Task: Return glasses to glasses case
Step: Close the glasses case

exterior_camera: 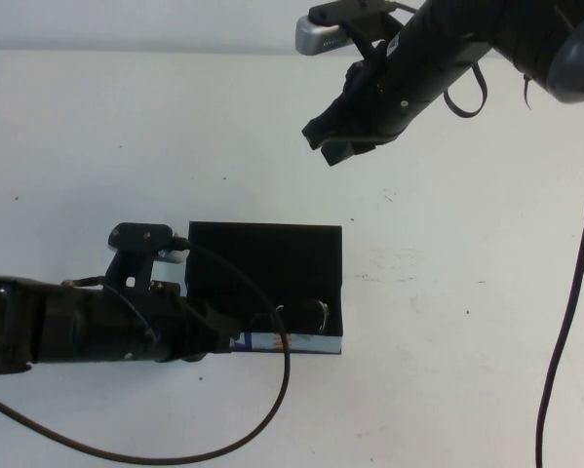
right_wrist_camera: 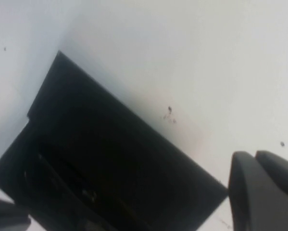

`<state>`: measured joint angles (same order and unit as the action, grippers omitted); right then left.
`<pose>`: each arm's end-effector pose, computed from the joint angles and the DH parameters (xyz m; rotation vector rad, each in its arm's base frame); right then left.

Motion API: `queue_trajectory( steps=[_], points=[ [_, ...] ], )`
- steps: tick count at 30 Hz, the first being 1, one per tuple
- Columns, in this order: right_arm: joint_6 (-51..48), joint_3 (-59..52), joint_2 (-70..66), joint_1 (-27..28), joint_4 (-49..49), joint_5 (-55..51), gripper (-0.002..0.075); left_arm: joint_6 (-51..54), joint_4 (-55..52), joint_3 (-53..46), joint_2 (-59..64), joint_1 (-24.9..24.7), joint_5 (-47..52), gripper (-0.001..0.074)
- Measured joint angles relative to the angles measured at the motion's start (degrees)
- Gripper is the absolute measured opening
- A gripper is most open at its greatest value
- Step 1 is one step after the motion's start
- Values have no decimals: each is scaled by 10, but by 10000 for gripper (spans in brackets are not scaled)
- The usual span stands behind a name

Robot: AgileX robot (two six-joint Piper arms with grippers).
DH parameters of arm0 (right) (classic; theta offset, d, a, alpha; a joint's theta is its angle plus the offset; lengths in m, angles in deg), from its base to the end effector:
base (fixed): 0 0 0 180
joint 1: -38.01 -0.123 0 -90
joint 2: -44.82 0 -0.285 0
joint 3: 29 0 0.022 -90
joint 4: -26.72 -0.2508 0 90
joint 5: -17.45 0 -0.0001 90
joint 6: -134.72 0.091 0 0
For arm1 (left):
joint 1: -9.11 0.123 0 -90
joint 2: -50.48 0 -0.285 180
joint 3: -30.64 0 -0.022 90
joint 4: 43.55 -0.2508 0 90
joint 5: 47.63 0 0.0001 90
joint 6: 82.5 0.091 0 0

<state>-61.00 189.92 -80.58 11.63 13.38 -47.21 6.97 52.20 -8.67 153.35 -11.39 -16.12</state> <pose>0.4017 0.2204 0.3151 -0.8914 2.4839 0.3745 0.2512 -0.1445 0.1579 0.5351 2.3829 -0.8811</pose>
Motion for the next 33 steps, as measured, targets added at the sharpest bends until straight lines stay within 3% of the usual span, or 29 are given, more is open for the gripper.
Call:
queue_trajectory(
  steps=[17, 24, 33],
  points=[
    [12, 0, -39, 1, -45, 59, -8, 78, 29, 5, 25, -1, 36, -3],
    [12, 0, -39, 1, -45, 59, -8, 24, -34, 5, -36, -1, 13, -3],
    [12, 0, -39, 1, -45, 59, -8, 29, -61, 5, 40, -24, -28, -3]
  ],
)
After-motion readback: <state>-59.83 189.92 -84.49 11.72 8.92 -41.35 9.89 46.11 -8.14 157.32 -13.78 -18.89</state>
